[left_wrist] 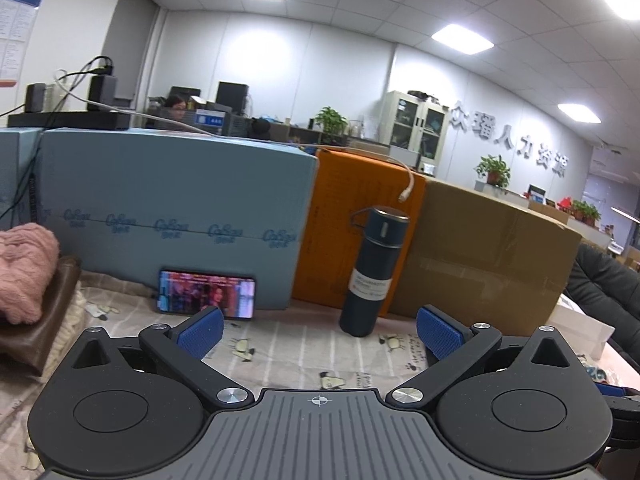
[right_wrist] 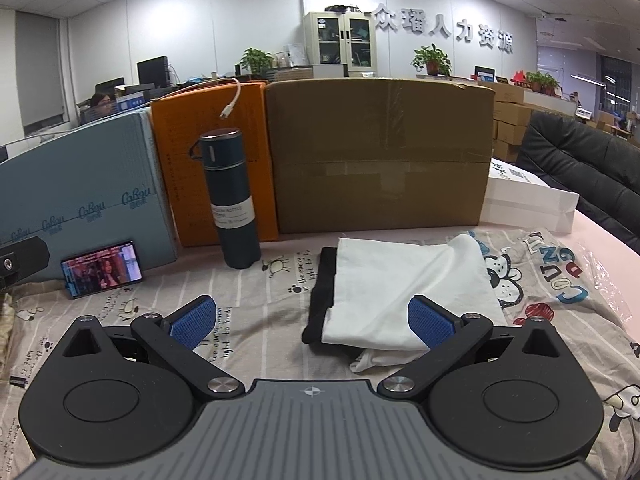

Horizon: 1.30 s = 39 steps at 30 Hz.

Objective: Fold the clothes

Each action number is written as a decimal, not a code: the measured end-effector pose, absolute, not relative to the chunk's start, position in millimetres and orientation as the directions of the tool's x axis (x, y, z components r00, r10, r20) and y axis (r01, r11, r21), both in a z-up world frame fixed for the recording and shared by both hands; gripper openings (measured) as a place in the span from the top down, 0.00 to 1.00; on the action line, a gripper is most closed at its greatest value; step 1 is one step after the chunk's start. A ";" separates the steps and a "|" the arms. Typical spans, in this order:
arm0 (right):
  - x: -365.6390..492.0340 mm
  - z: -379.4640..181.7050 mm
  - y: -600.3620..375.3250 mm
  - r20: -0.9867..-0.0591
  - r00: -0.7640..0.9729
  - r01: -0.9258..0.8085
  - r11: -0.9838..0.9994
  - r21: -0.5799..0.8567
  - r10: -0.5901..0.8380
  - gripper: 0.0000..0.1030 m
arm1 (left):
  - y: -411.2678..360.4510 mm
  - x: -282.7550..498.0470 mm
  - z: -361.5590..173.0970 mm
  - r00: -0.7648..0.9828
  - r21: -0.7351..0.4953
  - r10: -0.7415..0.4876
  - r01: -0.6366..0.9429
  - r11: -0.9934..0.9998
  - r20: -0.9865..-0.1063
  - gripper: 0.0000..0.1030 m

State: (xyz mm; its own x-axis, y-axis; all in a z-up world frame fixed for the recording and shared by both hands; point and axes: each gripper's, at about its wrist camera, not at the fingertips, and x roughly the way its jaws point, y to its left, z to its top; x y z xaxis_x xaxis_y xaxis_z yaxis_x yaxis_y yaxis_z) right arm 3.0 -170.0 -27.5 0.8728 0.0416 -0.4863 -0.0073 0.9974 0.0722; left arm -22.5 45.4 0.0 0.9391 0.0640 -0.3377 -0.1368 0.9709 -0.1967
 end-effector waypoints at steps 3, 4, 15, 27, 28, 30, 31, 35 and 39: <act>2.2 -27.8 -161.1 -0.491 0.869 -0.026 0.997 0.070 0.057 0.00 | 53.8 -26.1 0.5 0.937 -0.199 0.077 -0.152 0.968 -0.340 0.00; 2.0 -27.9 -158.5 -0.492 0.868 -0.031 0.997 0.069 0.061 0.00 | 56.3 -26.8 0.7 0.936 -0.200 0.081 -0.157 0.967 -0.342 0.00; -2.7 -30.7 -150.4 -0.499 0.863 -0.054 0.995 0.080 0.087 0.00 | 62.9 -28.5 -0.8 0.933 -0.211 0.107 -0.187 0.959 -0.343 0.00; -4.5 -35.0 -171.1 -0.503 0.862 -0.023 0.996 0.083 0.062 0.00 | 41.1 -21.6 -3.6 0.935 -0.203 0.079 -0.156 0.967 -0.345 0.00; -4.5 -35.4 -173.6 -0.504 0.862 -0.018 0.996 0.082 0.057 0.00 | 38.6 -21.0 -4.1 0.936 -0.203 0.075 -0.152 0.967 -0.345 0.00; -4.7 -35.9 -178.2 -0.504 0.862 -0.008 0.997 0.081 0.048 0.00 | 34.2 -20.2 -4.9 0.936 -0.204 0.067 -0.145 0.968 -0.346 0.00; -4.8 -36.1 -180.4 -0.504 0.863 -0.004 0.997 0.080 0.044 0.00 | 32.6 -19.9 -5.2 0.936 -0.205 0.063 -0.141 0.968 -0.345 0.00; -4.0 -37.1 -184.8 -0.506 0.862 0.005 0.997 0.080 0.036 0.00 | 32.4 -18.9 -5.3 0.935 -0.203 0.057 -0.136 0.970 -0.350 0.00; -2.1 -38.1 -183.2 -0.509 0.860 0.005 0.997 0.081 0.037 0.00 | 32.9 -18.0 -5.4 0.933 -0.201 0.052 -0.131 0.971 -0.356 0.00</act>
State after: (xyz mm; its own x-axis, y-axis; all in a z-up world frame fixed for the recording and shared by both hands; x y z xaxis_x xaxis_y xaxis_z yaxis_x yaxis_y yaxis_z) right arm -2.1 -183.2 -38.1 0.8597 0.0373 -0.5094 0.0050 0.9967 0.0814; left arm -18.0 32.9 -5.4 0.9331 0.0521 -0.3558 -0.1309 0.9708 -0.2009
